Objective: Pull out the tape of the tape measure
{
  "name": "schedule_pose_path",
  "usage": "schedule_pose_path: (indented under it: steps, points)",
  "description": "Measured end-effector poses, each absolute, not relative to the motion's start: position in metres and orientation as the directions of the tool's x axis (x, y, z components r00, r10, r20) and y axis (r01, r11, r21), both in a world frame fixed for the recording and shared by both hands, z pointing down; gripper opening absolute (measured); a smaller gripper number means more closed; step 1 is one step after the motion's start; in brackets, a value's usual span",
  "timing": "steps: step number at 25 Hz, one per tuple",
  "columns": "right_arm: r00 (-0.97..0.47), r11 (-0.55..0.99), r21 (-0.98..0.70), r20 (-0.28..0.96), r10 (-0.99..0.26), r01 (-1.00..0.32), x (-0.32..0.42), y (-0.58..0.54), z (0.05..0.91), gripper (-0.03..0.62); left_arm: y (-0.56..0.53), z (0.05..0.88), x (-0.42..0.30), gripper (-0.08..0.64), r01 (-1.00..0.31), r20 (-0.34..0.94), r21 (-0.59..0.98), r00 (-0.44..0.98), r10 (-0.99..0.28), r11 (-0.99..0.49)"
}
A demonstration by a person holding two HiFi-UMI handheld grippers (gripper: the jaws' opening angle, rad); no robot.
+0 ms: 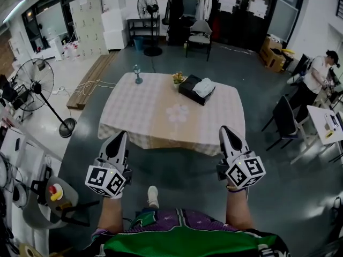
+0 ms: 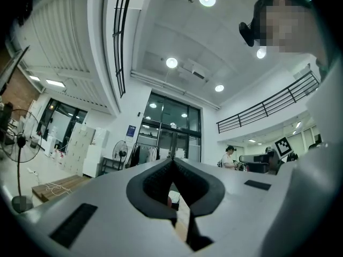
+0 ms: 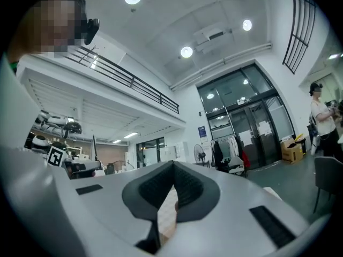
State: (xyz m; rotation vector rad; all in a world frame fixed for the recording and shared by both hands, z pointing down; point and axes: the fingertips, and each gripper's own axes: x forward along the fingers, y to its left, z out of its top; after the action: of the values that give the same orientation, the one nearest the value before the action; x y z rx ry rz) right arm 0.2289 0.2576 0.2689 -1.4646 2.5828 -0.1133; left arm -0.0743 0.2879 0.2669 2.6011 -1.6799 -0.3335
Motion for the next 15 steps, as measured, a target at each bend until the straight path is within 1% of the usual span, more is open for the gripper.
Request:
schedule_pose_path:
  steps: [15]
  points:
    - [-0.388, 0.401, -0.124, -0.115, -0.914, -0.908, 0.146, 0.097, 0.251, 0.006, 0.109, 0.26, -0.159, 0.021, -0.856, -0.185, 0.154, 0.465, -0.866, -0.493]
